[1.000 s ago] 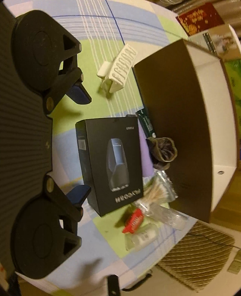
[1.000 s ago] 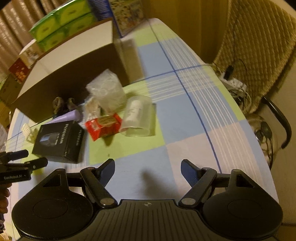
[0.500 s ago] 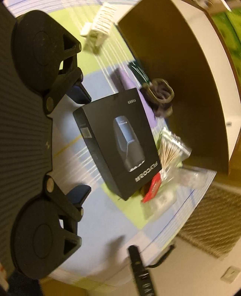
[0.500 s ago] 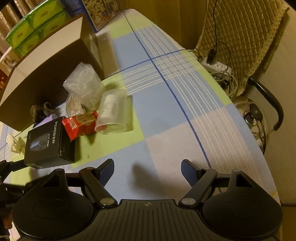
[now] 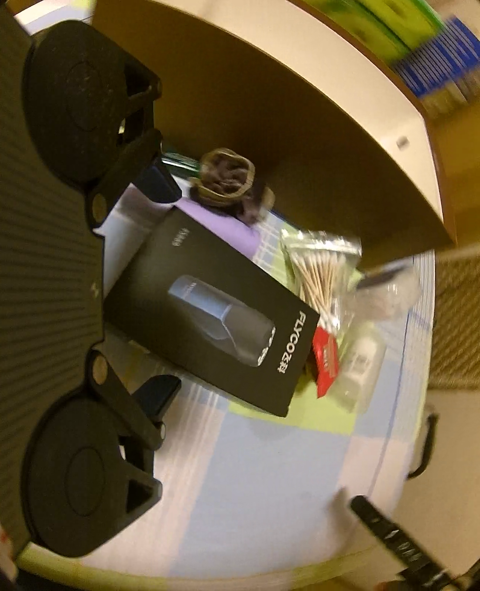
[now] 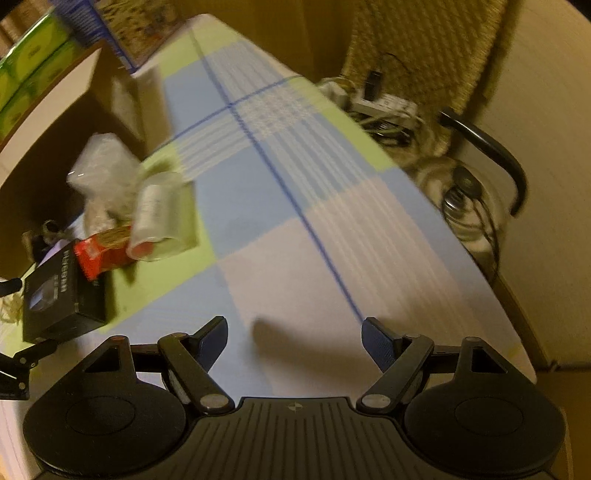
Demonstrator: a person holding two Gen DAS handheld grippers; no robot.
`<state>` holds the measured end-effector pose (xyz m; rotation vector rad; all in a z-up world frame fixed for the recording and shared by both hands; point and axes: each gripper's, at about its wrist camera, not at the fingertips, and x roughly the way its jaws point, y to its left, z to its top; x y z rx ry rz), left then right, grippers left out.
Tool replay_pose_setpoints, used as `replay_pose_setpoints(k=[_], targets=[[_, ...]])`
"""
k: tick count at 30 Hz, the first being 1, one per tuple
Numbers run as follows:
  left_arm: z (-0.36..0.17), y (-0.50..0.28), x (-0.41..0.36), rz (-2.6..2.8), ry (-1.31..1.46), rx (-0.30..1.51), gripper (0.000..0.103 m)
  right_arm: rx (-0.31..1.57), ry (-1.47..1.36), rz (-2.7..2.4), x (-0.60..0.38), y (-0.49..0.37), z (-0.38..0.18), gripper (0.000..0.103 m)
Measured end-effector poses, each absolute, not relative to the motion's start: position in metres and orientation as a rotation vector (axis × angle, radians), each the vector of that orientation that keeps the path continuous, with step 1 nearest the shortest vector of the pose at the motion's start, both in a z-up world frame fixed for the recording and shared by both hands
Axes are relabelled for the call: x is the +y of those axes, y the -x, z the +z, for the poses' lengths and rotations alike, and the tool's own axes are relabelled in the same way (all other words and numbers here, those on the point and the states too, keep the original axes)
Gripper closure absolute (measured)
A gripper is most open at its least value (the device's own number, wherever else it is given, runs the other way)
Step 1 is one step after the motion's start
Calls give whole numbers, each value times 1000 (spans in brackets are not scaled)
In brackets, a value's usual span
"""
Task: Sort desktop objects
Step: 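Grasp the black FLYCO shaver box with the left tool while the right tool approaches the clear cup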
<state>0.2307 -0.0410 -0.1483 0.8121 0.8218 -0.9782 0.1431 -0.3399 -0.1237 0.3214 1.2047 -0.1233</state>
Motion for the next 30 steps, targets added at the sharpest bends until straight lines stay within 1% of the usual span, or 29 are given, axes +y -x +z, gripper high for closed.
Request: replay_pose_setpoints(k=[4, 7, 9, 10, 12, 16, 20, 25, 27, 28, 30], targets=[[-155, -234, -49, -1014, -866, 821, 4, 1217, -360, -172, -353, -133, -127, 26], [-153, -227, -52, -1061, -843, 825, 10, 1224, -383, -190, -358, -126, -128, 25], [-151, -218, -51, -1104, -810, 861, 17, 1227, -393, -197, -361, -122, -129, 25], [-152, -212, -52, -1126, -798, 889, 18, 1228, -396, -199, -361, -122, -129, 25], [-156, -197, -55, -1148, -794, 928, 17, 1225, -396, -199, -362, -121, -129, 25], [-161, -176, -64, -1116, -765, 946, 18, 1222, -392, -192, -362, -122, -129, 25], [-158, -185, -75, -1020, -648, 1021, 18, 1215, -388, -179, -362, -122, -128, 25], [-162, -201, -97, -918, -609, 1072, 18, 1213, -387, -156, -359, -121, -128, 25], [-165, -206, -105, -870, -593, 1085, 22, 1212, -386, -147, -358, -120, -128, 25], [-166, -209, -107, -859, -574, 1096, 26, 1210, -386, -143, -357, -119, -128, 25], [-166, -211, -108, -828, -539, 1097, 27, 1208, -384, -133, -356, -120, -128, 25]])
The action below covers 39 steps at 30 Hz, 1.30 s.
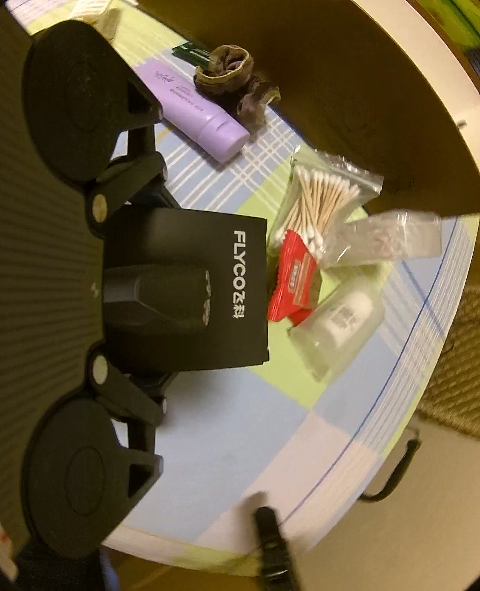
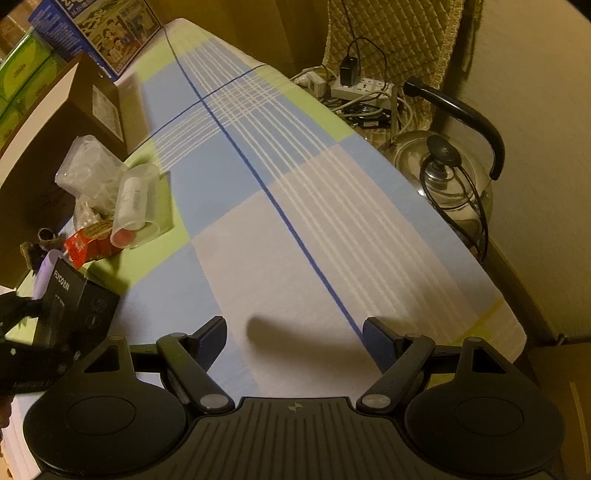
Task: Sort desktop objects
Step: 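Grasp the black FLYCO shaver box with the left tool while the right tool approaches the clear cup, then lift the shaver box with the left tool while the right tool grasps the clear plastic cup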
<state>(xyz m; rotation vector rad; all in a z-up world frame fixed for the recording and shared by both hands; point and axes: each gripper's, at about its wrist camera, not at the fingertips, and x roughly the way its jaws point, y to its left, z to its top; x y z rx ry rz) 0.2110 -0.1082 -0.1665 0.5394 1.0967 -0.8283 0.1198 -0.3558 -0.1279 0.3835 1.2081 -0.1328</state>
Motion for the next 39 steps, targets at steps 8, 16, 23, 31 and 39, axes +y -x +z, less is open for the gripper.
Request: replay_pose_setpoints(k=[8, 16, 23, 31, 39], targets=[[-159, -201, -77, -690, -500, 1053, 27, 1175, -341, -27, -337, -136, -122, 25], [-138, -212, -16, -453, -374, 1022, 27, 1100, -253, 150, -294, -179, -113, 25], [-121, -223, 9, -355, -317, 980, 27, 1061, -180, 218, -264, -225, -117, 26], [-114, -232, 19, -331, -287, 966, 27, 1129, -117, 189, -249, -266, -141, 38], [-115, -236, 21, -335, -280, 971, 27, 1112, 39, 181, -234, -272, -153, 52]])
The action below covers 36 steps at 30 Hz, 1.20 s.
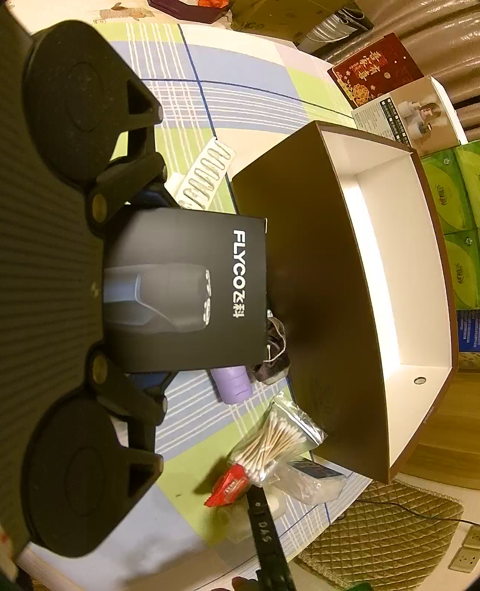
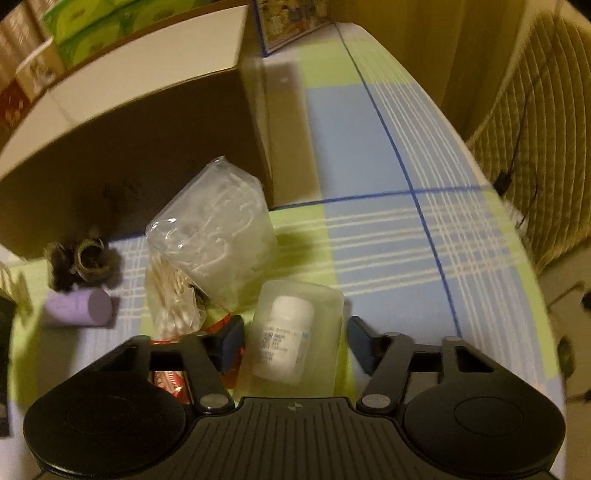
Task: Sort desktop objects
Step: 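Lift the shaver box with the left tool while the right tool grasps the clear plastic cup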
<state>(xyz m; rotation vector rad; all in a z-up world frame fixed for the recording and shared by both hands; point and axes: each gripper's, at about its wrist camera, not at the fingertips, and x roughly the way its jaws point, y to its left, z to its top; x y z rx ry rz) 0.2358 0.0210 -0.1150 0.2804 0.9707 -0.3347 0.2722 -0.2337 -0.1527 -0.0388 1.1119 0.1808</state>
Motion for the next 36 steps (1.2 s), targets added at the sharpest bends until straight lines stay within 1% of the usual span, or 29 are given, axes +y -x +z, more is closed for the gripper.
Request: replay_pose_setpoints(k=[3, 10, 19, 24, 29, 36], targets=[[-115, -236, 20, -342, -279, 972, 27, 1095, 88, 175, -228, -269, -155, 53], [-116, -236, 19, -347, -276, 974, 27, 1041, 27, 186, -238, -262, -153, 54], [-116, -233, 18, -346, -264, 972, 27, 832, -148, 355, -243, -228, -122, 54], [-113, -231, 19, -340, -257, 967, 27, 683, -174, 475, -228, -208, -105, 54], [-108, -229, 24, -330, -251, 957, 27, 556, -177, 533, -210, -206, -96, 54], [-95, -230, 32, -321, -221, 932, 27, 503, -126, 564, -184, -217, -86, 54]])
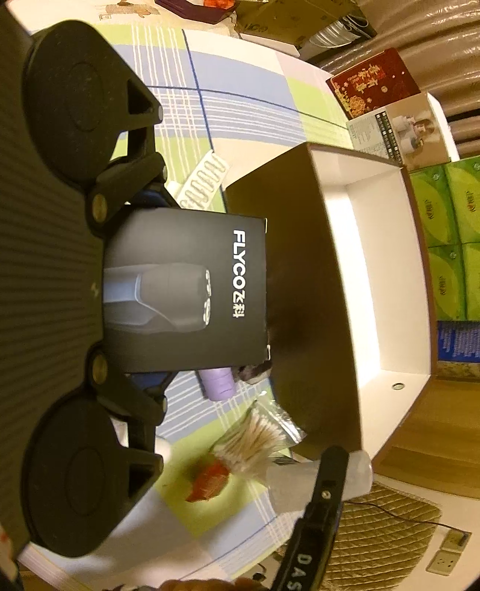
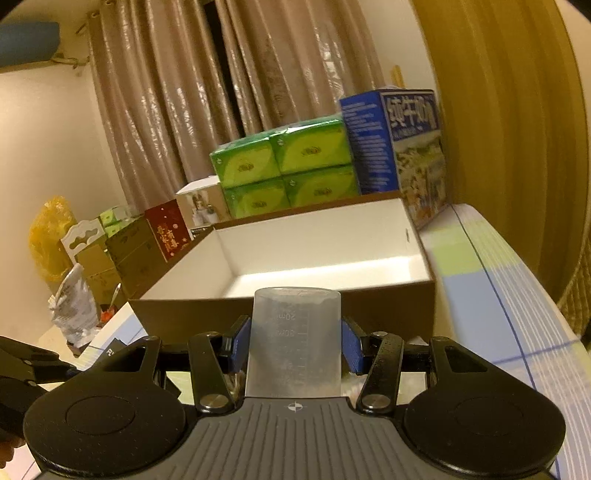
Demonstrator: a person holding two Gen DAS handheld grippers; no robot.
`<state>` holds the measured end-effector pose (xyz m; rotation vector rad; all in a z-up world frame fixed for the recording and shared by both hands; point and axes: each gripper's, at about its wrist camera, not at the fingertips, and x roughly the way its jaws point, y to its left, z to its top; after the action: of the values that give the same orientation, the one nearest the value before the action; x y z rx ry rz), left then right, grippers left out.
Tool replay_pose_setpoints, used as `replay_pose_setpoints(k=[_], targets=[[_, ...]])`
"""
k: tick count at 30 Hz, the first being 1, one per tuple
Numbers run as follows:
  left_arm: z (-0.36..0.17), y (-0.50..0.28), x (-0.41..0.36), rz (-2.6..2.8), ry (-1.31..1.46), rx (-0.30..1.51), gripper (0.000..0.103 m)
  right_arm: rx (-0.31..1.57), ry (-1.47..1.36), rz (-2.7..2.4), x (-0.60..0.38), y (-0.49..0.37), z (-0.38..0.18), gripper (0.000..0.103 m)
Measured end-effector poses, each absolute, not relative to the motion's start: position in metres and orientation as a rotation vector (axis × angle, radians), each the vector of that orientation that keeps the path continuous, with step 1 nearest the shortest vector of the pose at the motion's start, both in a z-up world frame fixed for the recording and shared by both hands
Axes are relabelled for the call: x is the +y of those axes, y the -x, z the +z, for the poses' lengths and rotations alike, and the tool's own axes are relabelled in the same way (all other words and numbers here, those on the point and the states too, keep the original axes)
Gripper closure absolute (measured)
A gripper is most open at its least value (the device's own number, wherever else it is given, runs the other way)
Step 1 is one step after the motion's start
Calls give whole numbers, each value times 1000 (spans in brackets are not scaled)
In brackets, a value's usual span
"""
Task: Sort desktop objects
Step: 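Lift the shaver box with the left tool while the right tool grasps the clear plastic cup, then lower the shaver box and clear cup into the open box and release both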
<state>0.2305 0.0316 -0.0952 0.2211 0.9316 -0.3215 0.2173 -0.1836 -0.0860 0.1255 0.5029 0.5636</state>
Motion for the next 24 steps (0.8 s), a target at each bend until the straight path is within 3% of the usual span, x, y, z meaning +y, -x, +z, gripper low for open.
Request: replay_pose_setpoints(k=[24], targets=[[-6, -339, 14, -303, -191, 720, 27, 468, -25, 556, -159, -286, -40, 54]])
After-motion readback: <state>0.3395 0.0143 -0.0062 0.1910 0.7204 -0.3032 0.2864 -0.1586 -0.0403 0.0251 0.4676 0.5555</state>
